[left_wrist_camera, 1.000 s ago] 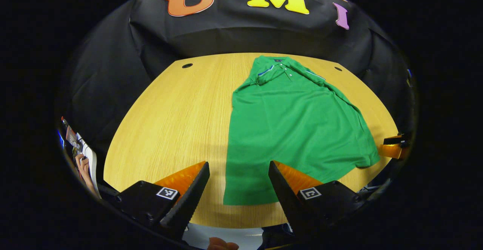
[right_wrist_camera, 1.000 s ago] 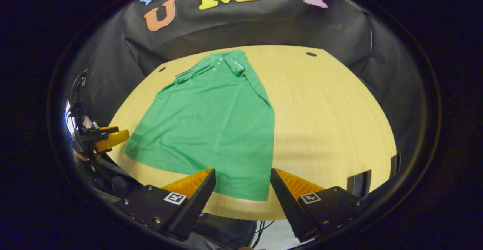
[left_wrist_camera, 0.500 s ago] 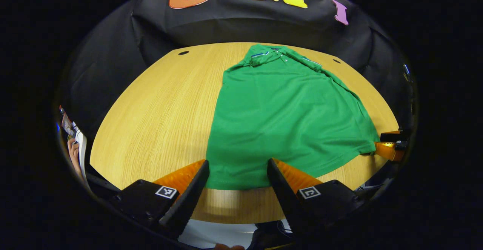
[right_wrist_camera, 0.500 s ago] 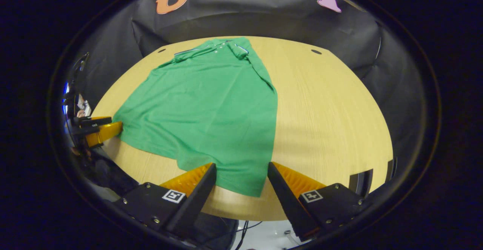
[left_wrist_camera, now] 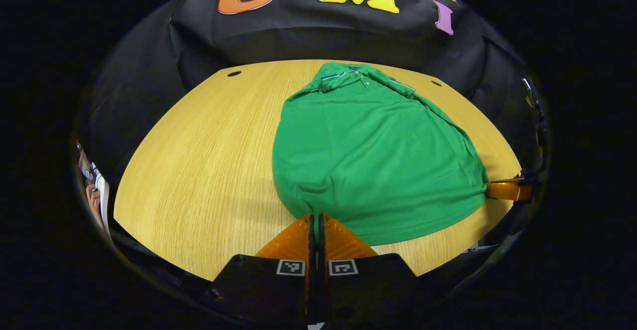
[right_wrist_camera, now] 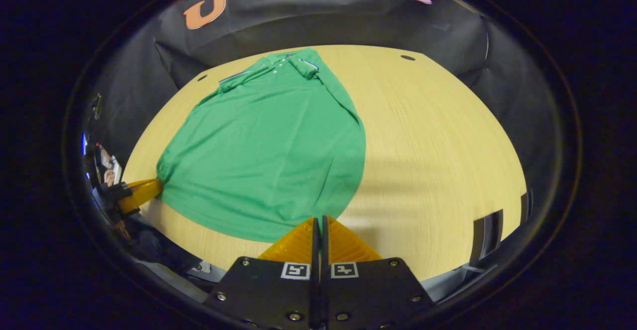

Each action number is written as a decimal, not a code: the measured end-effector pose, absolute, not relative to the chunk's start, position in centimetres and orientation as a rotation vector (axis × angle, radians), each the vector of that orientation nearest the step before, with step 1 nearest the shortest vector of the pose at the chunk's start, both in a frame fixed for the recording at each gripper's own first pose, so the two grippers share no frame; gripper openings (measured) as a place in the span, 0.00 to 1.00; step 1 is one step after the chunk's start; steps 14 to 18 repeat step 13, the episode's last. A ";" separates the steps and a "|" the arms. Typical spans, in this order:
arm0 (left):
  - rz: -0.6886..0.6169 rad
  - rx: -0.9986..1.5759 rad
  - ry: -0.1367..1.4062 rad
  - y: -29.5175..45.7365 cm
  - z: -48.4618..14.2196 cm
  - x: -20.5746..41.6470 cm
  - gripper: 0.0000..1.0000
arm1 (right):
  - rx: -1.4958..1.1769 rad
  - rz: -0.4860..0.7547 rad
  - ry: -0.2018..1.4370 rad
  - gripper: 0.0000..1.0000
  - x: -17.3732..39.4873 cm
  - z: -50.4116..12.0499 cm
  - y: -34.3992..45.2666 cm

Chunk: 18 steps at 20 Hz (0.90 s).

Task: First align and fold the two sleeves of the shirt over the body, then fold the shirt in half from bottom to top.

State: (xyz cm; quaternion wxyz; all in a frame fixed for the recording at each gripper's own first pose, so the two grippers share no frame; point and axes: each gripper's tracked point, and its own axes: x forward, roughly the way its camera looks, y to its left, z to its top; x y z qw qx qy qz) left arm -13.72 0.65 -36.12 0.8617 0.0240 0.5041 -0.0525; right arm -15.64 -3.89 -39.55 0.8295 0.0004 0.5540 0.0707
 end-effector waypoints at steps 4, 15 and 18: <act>-0.130 0.038 1.046 0.5 -34.5 -13.1 0.03 | 0.026 0.145 1.160 0.01 -15.4 -38.5 -3.8; -0.114 -0.096 0.944 -0.1 -28.7 -5.0 0.03 | 0.101 0.188 1.026 0.00 -6.5 -31.6 -2.0; -0.114 -0.096 0.944 -0.1 -28.7 -5.0 0.03 | 0.101 0.188 1.026 0.00 -6.5 -31.6 -2.0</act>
